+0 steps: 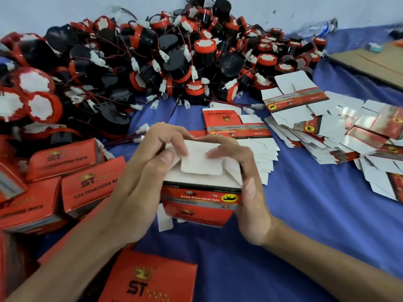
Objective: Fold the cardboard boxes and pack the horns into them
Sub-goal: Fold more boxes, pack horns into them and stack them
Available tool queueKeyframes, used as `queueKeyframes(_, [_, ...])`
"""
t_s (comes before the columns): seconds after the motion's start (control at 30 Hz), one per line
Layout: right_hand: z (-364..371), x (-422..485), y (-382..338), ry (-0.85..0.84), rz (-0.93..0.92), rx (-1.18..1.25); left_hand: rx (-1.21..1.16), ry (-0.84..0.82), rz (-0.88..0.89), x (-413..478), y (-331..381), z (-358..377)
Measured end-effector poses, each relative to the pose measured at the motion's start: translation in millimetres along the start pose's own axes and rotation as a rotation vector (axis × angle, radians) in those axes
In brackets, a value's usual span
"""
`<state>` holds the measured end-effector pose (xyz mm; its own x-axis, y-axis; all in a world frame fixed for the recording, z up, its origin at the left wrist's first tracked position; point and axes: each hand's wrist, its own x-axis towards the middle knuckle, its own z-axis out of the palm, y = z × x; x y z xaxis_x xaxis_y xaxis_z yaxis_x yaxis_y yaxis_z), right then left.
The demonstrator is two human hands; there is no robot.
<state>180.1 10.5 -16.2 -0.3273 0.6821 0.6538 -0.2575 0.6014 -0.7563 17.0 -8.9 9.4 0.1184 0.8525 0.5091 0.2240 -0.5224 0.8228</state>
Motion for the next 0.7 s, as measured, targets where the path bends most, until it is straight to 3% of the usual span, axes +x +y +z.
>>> queueKeyframes(0.1, [-2.1, 0.0, 1.4, -0.014, 0.014, -0.067, 0.158, -0.023, 0.095, -2.6, 6.9, 5.4])
queueKeyframes(0.23, [-5.1, 1.6, -0.3, -0.044, -0.099, -0.147, 0.17, -0.014, 0.142, 8.3, 2.8, 1.8])
queueKeyframes(0.5, [-2.6, 2.3, -3.5, 0.075, -0.067, -0.205, 0.278, 0.059, 0.172, -1.5, 10.6, 3.8])
queueKeyframes(0.7, [-2.8, 3.0, -3.2, 0.046, -0.066, -0.208, 0.343, -0.065, 0.199, -4.4, 17.2, -2.0])
